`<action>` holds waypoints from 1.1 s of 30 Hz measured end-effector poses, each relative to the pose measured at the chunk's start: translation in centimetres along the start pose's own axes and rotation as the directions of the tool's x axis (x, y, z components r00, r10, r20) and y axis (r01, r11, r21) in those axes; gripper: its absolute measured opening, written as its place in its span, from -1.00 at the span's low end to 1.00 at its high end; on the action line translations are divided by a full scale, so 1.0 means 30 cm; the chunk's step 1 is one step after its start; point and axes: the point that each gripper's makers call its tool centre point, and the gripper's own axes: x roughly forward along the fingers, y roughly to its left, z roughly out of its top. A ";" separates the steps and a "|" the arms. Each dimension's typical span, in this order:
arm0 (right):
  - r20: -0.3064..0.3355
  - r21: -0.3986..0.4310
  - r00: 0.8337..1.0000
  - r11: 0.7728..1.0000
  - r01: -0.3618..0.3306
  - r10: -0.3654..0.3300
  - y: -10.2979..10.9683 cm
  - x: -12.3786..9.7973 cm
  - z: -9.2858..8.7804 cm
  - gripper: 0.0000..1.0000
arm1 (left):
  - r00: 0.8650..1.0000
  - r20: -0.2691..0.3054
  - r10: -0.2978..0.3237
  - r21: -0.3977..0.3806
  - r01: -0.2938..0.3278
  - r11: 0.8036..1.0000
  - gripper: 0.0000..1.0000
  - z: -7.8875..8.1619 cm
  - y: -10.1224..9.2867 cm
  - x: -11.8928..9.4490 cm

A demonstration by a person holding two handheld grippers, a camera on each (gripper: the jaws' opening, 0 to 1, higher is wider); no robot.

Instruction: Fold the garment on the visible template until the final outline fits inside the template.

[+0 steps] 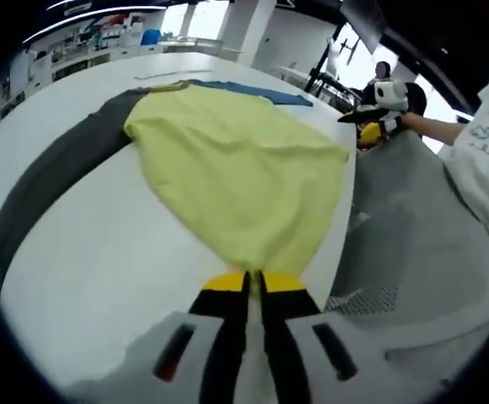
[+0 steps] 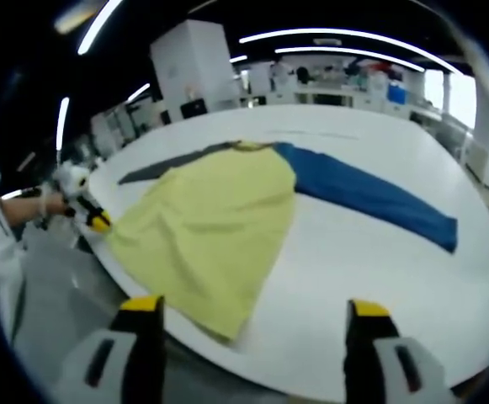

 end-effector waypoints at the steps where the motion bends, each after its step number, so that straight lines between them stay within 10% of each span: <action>1: 0.000 -0.001 1.000 1.000 0.000 0.000 0.001 0.000 0.000 0.78 | 1.000 0.001 -0.003 -0.033 0.003 0.999 -1.00 -0.002 0.000 0.000; 15: -0.005 -0.002 1.000 1.000 -0.007 0.007 0.001 0.003 -0.010 0.78 | 1.000 -0.010 -0.017 -0.080 0.016 0.997 -1.00 -0.019 -0.001 -0.006; 22: -0.006 -0.010 1.000 1.000 -0.019 0.019 -0.015 -0.016 -0.012 0.78 | 0.994 0.110 0.006 -0.162 0.012 0.987 -0.70 0.016 -0.012 -0.035; 33: 0.021 -0.030 0.999 0.999 -0.045 0.046 -0.069 -0.054 0.080 0.80 | 0.907 0.360 0.220 -0.199 -0.156 0.967 0.27 0.212 0.038 -0.198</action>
